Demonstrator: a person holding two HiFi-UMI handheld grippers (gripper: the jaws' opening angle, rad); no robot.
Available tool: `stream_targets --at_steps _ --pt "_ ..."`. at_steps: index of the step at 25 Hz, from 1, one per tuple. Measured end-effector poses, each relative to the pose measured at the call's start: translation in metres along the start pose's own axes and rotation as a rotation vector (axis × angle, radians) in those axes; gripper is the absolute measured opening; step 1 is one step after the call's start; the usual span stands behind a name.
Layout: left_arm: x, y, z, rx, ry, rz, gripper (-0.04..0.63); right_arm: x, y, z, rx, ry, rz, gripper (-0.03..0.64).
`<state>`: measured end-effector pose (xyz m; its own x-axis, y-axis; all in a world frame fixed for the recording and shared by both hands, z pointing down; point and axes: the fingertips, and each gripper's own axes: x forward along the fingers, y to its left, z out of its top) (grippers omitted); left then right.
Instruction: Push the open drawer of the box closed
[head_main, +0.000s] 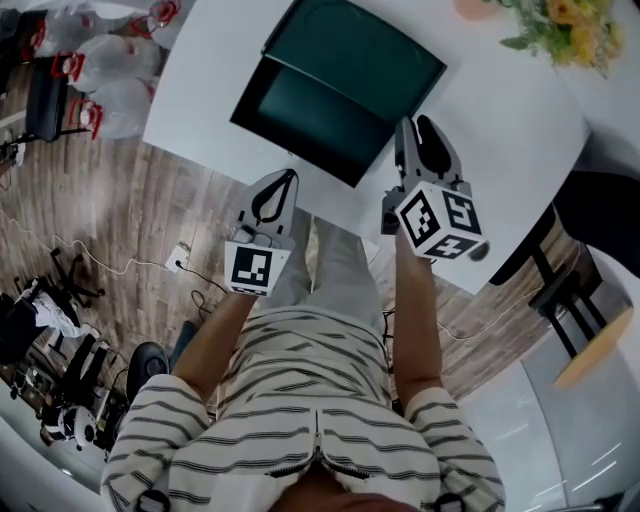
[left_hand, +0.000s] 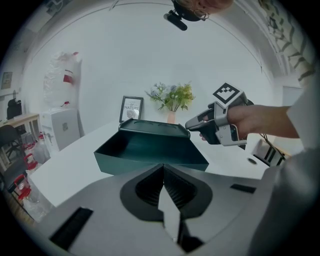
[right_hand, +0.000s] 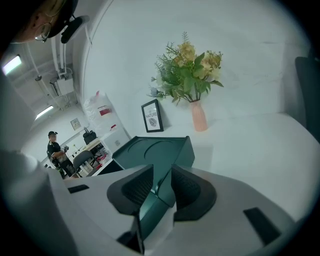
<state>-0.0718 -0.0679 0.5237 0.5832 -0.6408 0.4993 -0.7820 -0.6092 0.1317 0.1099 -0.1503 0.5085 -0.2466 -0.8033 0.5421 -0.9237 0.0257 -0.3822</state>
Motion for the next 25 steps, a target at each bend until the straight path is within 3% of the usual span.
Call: stream_targets --at_steps 16,19,25 --pt "0.006 0.008 -0.013 0.017 0.023 0.041 0.000 0.016 -0.010 -0.010 0.064 0.124 0.030 0.110" --pt "0.009 0.011 -0.017 0.030 0.034 0.055 0.022 0.016 -0.012 -0.009 0.128 0.120 0.056 0.101" --pt "0.015 0.016 -0.026 0.048 0.061 0.069 0.075 0.015 -0.011 -0.008 0.102 0.126 0.048 0.100"
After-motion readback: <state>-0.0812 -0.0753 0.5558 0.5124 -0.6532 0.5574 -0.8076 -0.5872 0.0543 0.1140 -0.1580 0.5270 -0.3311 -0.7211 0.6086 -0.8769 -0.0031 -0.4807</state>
